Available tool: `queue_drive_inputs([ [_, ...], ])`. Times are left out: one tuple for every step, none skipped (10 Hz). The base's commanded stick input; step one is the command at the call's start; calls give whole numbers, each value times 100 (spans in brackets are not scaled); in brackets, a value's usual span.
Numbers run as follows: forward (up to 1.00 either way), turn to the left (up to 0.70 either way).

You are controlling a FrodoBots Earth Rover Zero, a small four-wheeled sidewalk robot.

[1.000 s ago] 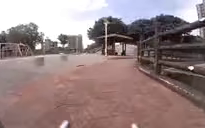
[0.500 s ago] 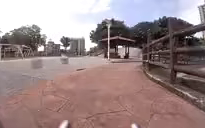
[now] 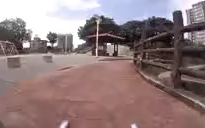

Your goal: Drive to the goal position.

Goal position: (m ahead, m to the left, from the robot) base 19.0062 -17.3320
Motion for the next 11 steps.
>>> queue_drive_inputs([
  [100,0],
  [100,0],
  [100,0],
  [100,0],
  [100,0],
  [100,0],
  [100,0],
  [100,0],
  [100,0],
  [100,0],
  [100,0],
])
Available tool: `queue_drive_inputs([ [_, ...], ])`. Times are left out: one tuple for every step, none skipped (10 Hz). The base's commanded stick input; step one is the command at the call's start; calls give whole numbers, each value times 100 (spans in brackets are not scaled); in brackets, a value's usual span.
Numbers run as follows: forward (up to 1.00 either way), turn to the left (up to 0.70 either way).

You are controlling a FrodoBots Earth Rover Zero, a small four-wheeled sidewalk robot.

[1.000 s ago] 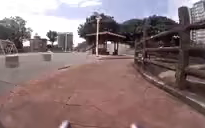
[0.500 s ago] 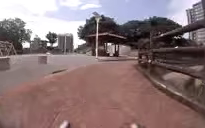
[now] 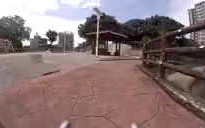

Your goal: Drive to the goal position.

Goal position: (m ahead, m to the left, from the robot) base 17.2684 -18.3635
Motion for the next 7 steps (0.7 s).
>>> queue_drive_inputs([
  [100,-1],
  [100,-1],
  [100,2],
  [100,1],
  [100,-2],
  [100,-40],
  [100,-40],
])
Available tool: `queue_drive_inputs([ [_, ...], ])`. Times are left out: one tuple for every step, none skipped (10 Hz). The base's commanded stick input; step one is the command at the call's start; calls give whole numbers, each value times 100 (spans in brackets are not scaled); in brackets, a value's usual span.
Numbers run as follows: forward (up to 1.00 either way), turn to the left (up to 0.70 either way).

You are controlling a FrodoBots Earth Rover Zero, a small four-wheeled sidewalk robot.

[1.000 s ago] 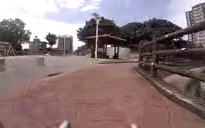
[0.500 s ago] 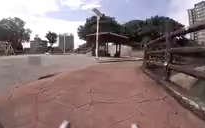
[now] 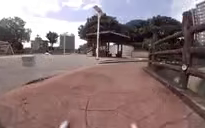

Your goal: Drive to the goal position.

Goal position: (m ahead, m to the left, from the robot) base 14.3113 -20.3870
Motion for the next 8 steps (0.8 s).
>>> queue_drive_inputs([
  [100,-40],
  [100,-40],
  [100,-40],
  [100,-40],
  [100,-40],
  [100,-39],
  [100,-8],
  [100,0],
])
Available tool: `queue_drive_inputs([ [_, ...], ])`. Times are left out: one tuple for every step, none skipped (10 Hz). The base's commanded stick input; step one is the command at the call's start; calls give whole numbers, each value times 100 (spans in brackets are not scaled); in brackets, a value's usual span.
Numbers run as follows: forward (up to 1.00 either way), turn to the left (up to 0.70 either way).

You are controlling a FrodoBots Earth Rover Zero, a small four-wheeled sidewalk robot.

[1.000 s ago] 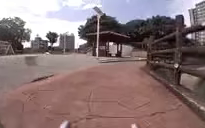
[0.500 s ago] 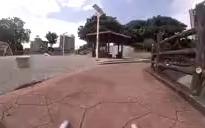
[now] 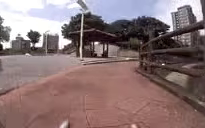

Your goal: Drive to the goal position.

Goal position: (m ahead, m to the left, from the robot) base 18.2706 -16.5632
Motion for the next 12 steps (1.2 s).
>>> queue_drive_inputs([
  [100,0],
  [100,0],
  [100,0],
  [100,0],
  [100,0],
  [100,0],
  [100,0],
  [100,0],
  [100,0],
  [100,0],
  [100,0],
  [100,0],
])
